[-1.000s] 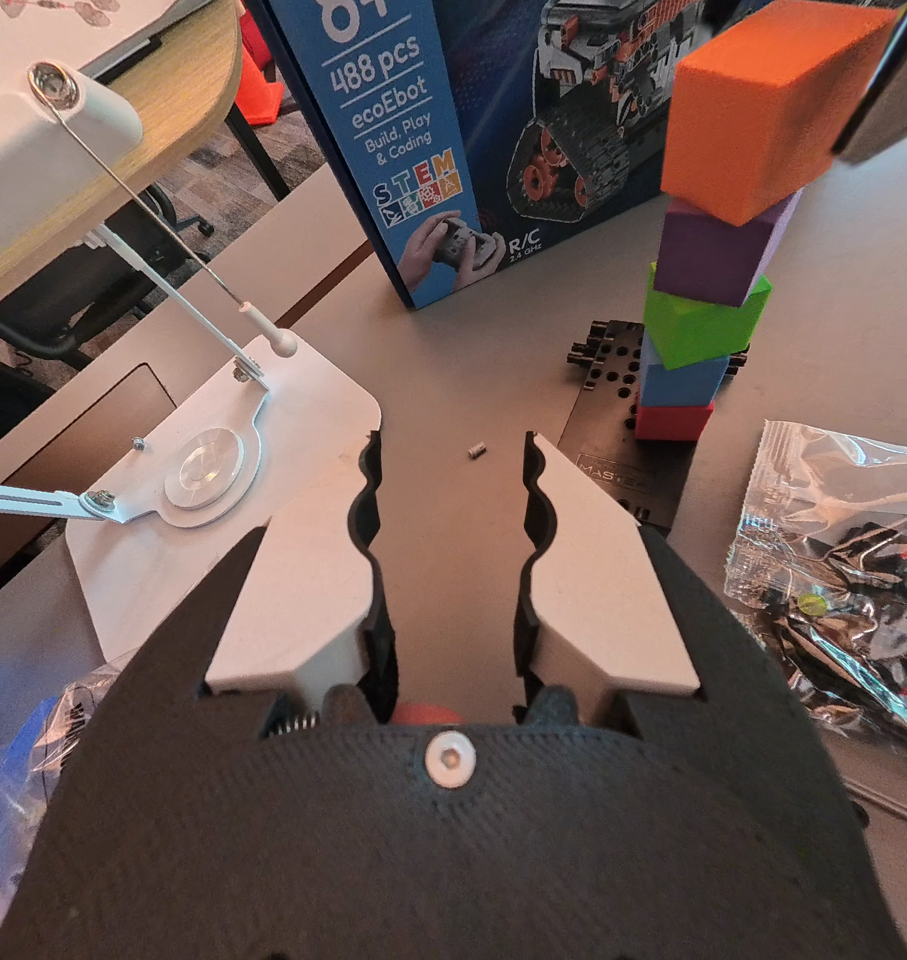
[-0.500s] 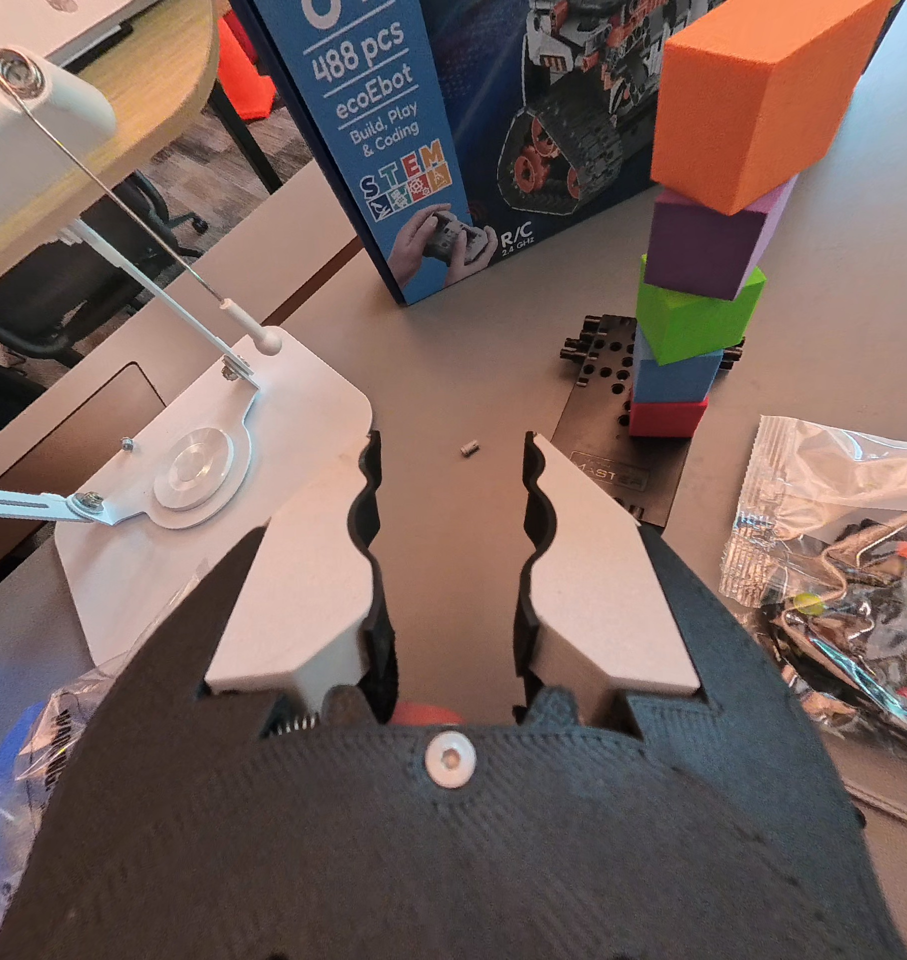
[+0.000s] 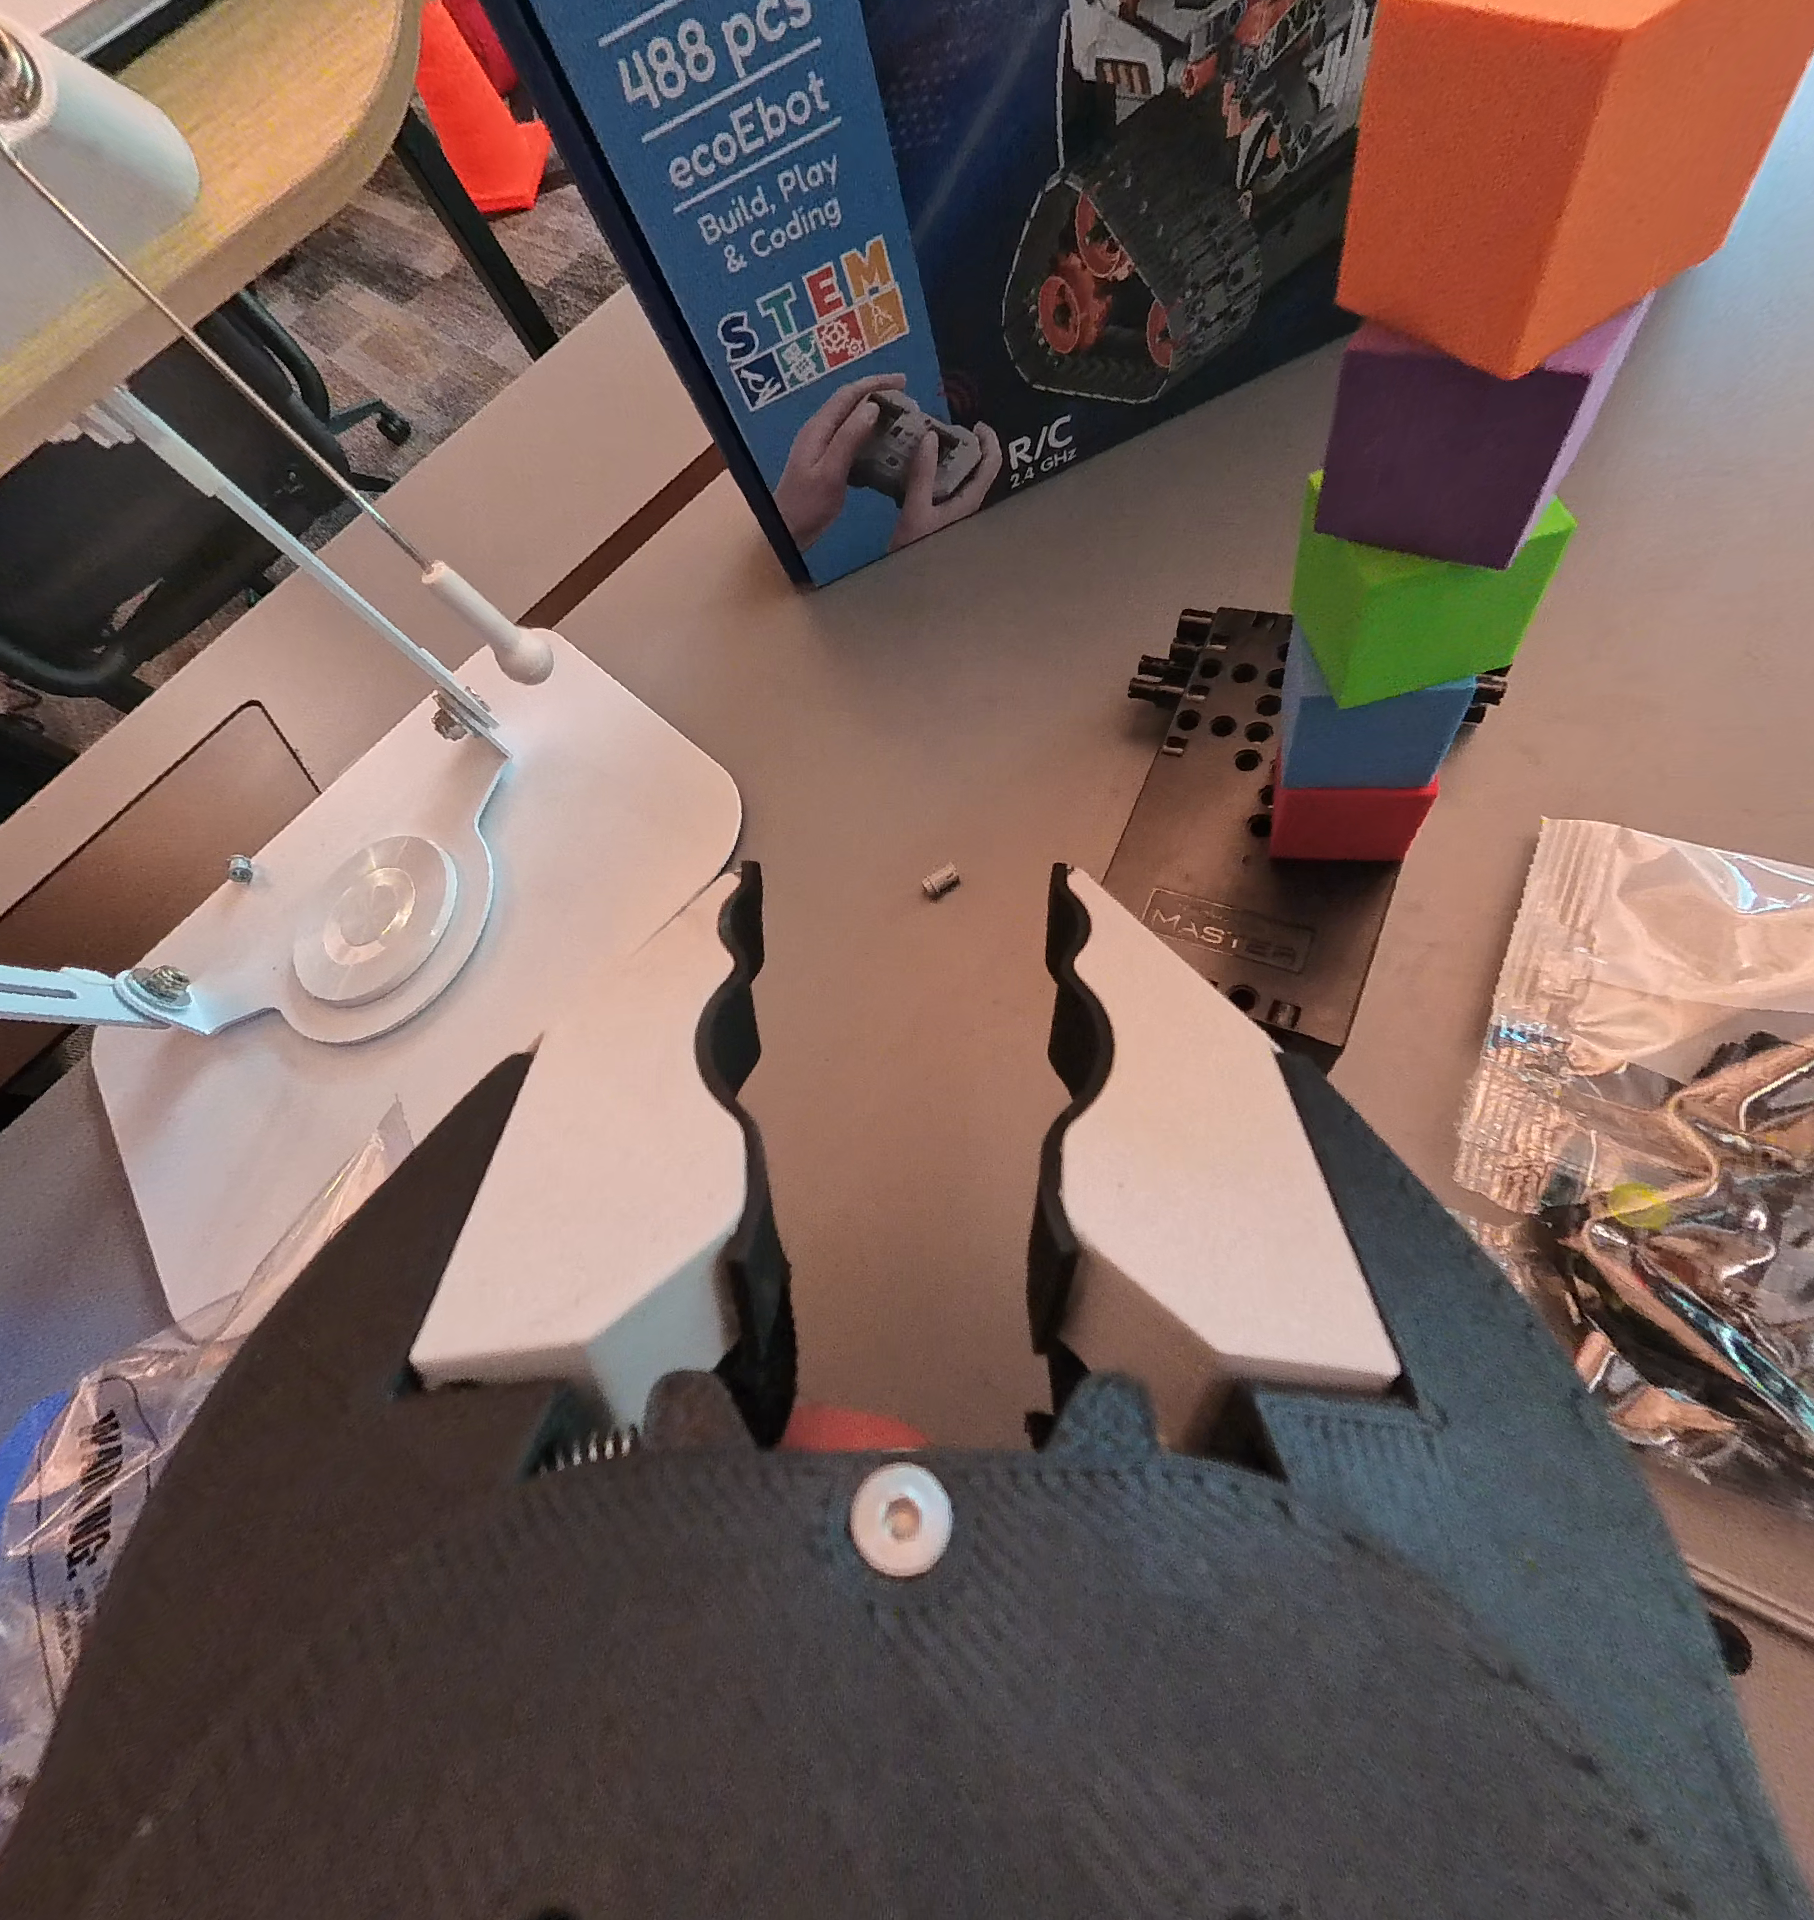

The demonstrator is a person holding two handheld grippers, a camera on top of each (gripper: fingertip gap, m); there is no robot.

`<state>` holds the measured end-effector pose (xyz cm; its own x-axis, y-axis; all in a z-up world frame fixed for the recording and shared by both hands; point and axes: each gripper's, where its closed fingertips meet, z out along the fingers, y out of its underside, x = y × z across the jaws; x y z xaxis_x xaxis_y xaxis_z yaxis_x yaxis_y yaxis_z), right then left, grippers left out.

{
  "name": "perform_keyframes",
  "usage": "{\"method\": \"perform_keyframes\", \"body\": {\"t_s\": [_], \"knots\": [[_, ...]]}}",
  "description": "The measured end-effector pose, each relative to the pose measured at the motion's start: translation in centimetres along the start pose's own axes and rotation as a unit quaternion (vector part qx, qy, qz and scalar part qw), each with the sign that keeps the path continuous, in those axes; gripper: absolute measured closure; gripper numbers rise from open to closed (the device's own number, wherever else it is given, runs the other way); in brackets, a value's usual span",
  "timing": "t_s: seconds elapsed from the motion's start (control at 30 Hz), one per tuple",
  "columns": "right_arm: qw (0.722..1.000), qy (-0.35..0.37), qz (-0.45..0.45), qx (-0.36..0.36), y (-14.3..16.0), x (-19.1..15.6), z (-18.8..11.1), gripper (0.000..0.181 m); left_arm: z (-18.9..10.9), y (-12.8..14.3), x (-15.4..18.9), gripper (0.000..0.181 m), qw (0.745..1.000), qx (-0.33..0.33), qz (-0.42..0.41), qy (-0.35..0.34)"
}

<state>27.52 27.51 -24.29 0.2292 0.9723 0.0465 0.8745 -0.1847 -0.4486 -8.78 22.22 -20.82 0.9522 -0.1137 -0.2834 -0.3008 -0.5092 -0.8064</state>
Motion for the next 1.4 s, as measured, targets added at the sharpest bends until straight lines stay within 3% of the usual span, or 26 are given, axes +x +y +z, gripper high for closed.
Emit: {"method": "perform_keyframes", "body": {"t_s": [0.2,0.37,0.57,0.7,1.07,1.27,1.4], "knots": [[0.990,-0.015,-0.078,0.115,-11.6,-3.4,-3.1,0.152,0.1,0.0,0.1,0.128,1.000,-0.002,0.003,0.000],[0.973,-0.043,-0.158,0.163,-21.9,-7.3,-5.2,0.151,-0.2,0.0,-0.3,0.128,1.000,0.002,-0.001,-0.003],[0.967,-0.065,-0.201,0.140,-28.3,-9.4,-4.1,0.151,-0.5,-0.2,-0.6,0.128,1.000,0.007,-0.004,-0.004],[0.970,-0.075,-0.199,0.115,-29.6,-9.4,-3.1,0.151,-0.5,-0.3,-0.5,0.128,1.000,0.009,-0.005,-0.001],[0.975,-0.087,-0.190,0.071,-29.5,-9.1,-1.1,0.145,-0.5,-0.4,-0.4,0.128,1.000,0.009,-0.003,-0.001],[0.976,-0.049,-0.181,0.108,-29.0,-8.0,-3.5,0.134,-0.4,-0.4,-0.5,0.128,1.000,0.008,-0.003,-0.001],[0.975,0.002,-0.192,0.111,-24.7,-7.3,-6.0,0.134,-0.5,-0.4,-0.6,0.128,1.000,0.009,-0.005,-0.002]]}}
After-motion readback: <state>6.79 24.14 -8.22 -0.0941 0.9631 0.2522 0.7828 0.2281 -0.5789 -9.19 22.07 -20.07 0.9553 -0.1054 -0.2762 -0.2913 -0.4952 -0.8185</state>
